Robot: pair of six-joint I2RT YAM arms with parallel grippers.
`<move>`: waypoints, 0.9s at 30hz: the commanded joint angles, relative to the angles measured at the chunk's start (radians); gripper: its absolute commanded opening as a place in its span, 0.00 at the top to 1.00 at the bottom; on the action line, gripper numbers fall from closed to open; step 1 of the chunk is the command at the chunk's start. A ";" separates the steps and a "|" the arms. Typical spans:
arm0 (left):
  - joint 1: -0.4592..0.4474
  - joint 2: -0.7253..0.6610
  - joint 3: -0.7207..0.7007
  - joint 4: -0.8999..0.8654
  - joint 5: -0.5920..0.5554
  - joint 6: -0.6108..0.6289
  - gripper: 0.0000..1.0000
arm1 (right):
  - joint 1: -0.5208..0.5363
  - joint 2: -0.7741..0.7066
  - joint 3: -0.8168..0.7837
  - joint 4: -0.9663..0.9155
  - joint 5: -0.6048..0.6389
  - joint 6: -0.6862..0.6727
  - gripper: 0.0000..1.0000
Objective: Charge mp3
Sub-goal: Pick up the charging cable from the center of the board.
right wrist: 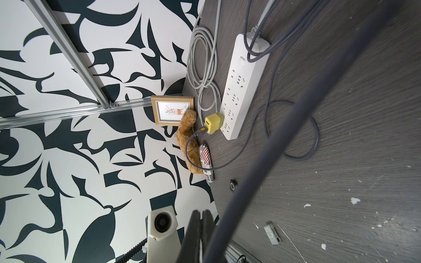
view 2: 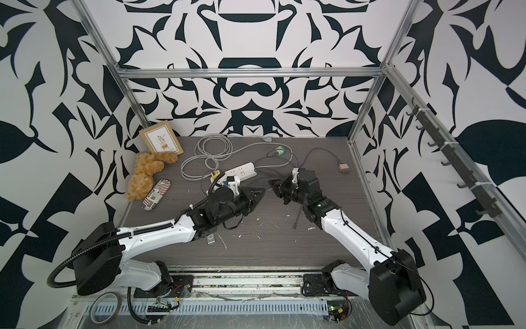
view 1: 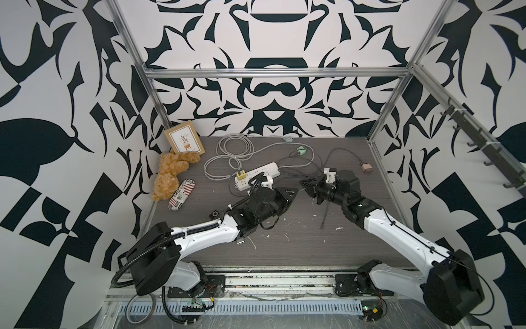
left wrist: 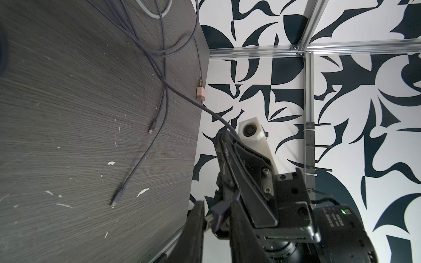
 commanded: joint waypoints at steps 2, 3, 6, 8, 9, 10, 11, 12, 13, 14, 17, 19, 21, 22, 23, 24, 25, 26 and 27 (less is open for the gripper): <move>0.006 -0.021 0.033 -0.016 -0.022 0.008 0.84 | 0.000 -0.018 -0.004 0.062 0.001 0.009 1.00; 0.007 -0.021 0.034 -0.015 -0.022 0.009 0.86 | 0.001 -0.020 -0.007 0.064 0.000 0.012 1.00; 0.009 -0.020 0.049 -0.025 -0.012 0.009 0.94 | 0.001 -0.020 -0.009 0.071 -0.008 0.016 1.00; 0.009 -0.017 0.055 -0.028 -0.004 0.006 0.98 | 0.000 -0.023 -0.013 0.078 -0.014 0.020 1.00; 0.009 -0.017 0.057 -0.026 -0.002 0.006 1.00 | 0.000 -0.028 -0.016 0.083 -0.015 0.024 1.00; 0.009 -0.018 0.059 -0.024 -0.003 0.009 1.00 | 0.000 -0.034 -0.021 0.092 -0.016 0.029 0.98; 0.011 -0.020 0.062 -0.026 0.000 0.009 1.00 | -0.001 -0.042 -0.027 0.101 -0.020 0.033 0.91; 0.012 -0.021 0.063 -0.029 0.000 0.010 1.00 | -0.002 -0.053 -0.034 0.107 -0.022 0.038 0.82; 0.013 -0.025 0.061 -0.029 0.001 0.008 1.00 | -0.004 -0.065 -0.041 0.107 -0.028 0.039 0.74; 0.014 -0.028 0.058 -0.030 0.000 0.007 1.00 | -0.005 -0.078 -0.049 0.107 -0.035 0.041 0.70; 0.021 -0.037 0.051 -0.020 0.000 -0.006 1.00 | -0.006 -0.133 -0.096 0.122 -0.046 0.065 0.66; 0.024 -0.037 0.058 -0.019 0.007 -0.003 1.00 | -0.006 -0.159 -0.128 0.159 -0.050 0.089 0.66; 0.025 -0.030 0.068 -0.019 0.020 -0.004 1.00 | -0.006 -0.157 -0.129 0.181 -0.065 0.092 0.67; 0.025 -0.024 0.072 -0.013 0.026 -0.003 1.00 | -0.006 -0.145 -0.121 0.194 -0.080 0.091 0.67; 0.025 -0.017 0.077 -0.010 0.032 -0.006 1.00 | -0.006 -0.130 -0.115 0.213 -0.093 0.090 0.69; 0.025 -0.011 0.080 -0.007 0.038 -0.006 1.00 | -0.006 -0.120 -0.110 0.226 -0.104 0.092 0.70; 0.025 -0.006 0.085 -0.003 0.042 -0.006 1.00 | -0.006 -0.112 -0.105 0.232 -0.109 0.090 0.70; 0.025 -0.002 0.088 -0.001 0.045 -0.006 1.00 | -0.006 -0.106 -0.102 0.232 -0.105 0.088 0.71; 0.025 0.002 0.091 0.000 0.048 -0.006 1.00 | -0.006 -0.103 -0.100 0.233 -0.103 0.089 0.72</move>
